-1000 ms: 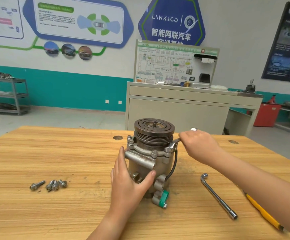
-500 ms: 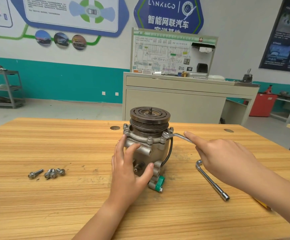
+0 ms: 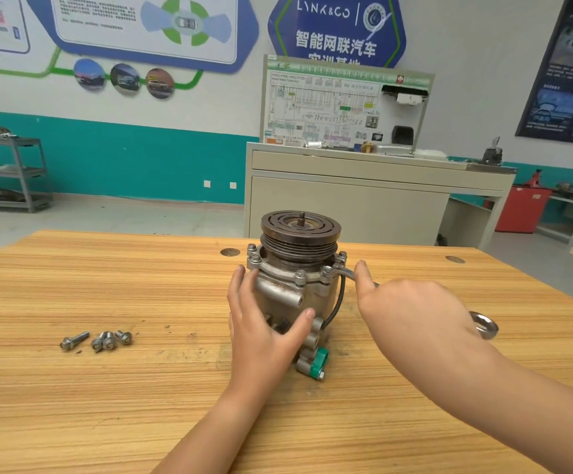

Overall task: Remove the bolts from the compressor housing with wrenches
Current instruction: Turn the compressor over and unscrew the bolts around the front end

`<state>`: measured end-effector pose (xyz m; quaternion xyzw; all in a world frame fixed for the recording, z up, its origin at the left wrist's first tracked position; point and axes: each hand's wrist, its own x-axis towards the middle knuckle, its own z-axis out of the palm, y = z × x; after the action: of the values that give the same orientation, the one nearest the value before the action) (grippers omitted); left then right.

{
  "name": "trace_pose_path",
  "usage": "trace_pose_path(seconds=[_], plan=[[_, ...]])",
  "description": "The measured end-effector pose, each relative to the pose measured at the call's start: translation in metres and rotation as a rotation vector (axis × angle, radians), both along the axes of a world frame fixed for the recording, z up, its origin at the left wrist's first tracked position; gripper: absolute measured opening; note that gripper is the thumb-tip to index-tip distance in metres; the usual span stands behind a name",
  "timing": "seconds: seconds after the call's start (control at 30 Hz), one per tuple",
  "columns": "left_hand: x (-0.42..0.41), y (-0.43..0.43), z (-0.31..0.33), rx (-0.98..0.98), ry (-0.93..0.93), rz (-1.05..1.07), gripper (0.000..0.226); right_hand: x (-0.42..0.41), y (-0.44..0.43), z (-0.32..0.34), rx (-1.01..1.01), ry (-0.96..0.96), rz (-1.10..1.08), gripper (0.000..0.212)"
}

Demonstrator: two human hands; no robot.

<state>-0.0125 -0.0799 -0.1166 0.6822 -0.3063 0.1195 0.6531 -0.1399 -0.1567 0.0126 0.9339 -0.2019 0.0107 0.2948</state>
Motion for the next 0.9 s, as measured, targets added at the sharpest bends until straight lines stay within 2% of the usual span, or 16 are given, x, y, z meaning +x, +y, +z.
trace_pose_path(seconds=[0.1, 0.23, 0.37, 0.53, 0.63, 0.73, 0.77, 0.8, 0.83, 0.9], plan=[[-0.001, -0.007, 0.007, -0.022, 0.036, 0.016, 0.096, 0.001, -0.010, -0.001, -0.080, -0.007, 0.046, 0.063], [0.004, -0.003, 0.003, -0.025, 0.076, -0.004, 0.101, 0.009, -0.047, 0.026, -0.120, -0.024, 0.209, 0.043], [0.005, 0.008, -0.004, 0.026, 0.067, -0.061, 0.100, 0.027, -0.080, 0.036, -0.166, 0.043, 0.313, 0.042], [0.007, 0.012, -0.003, 0.060, 0.054, -0.048, 0.098, 0.055, -0.111, 0.014, -0.228, -0.055, 0.390, 0.047], [0.010, 0.013, -0.004, 0.040, 0.108, -0.061, 0.098, 0.073, -0.118, -0.004, -0.260, -0.058, 0.405, 0.040], [0.014, 0.013, -0.006, 0.046, 0.136, -0.081, 0.086, 0.078, -0.115, -0.010, -0.249, -0.088, 0.403, 0.033], [0.014, 0.012, -0.007, 0.071, 0.125, -0.076, 0.080, 0.076, -0.113, -0.009, -0.258, -0.131, 0.408, 0.028], [0.015, 0.012, -0.008, 0.098, 0.108, -0.064, 0.072, 0.071, -0.112, -0.008, -0.228, -0.253, 0.429, 0.020], [0.016, 0.012, -0.009, 0.118, 0.089, -0.048, 0.065, 0.064, -0.112, -0.007, -0.148, -0.416, 0.471, 0.011], [0.018, 0.012, -0.010, 0.139, 0.063, -0.003, 0.062, 0.044, -0.106, -0.003, 0.028, -0.701, 0.524, 0.009]])
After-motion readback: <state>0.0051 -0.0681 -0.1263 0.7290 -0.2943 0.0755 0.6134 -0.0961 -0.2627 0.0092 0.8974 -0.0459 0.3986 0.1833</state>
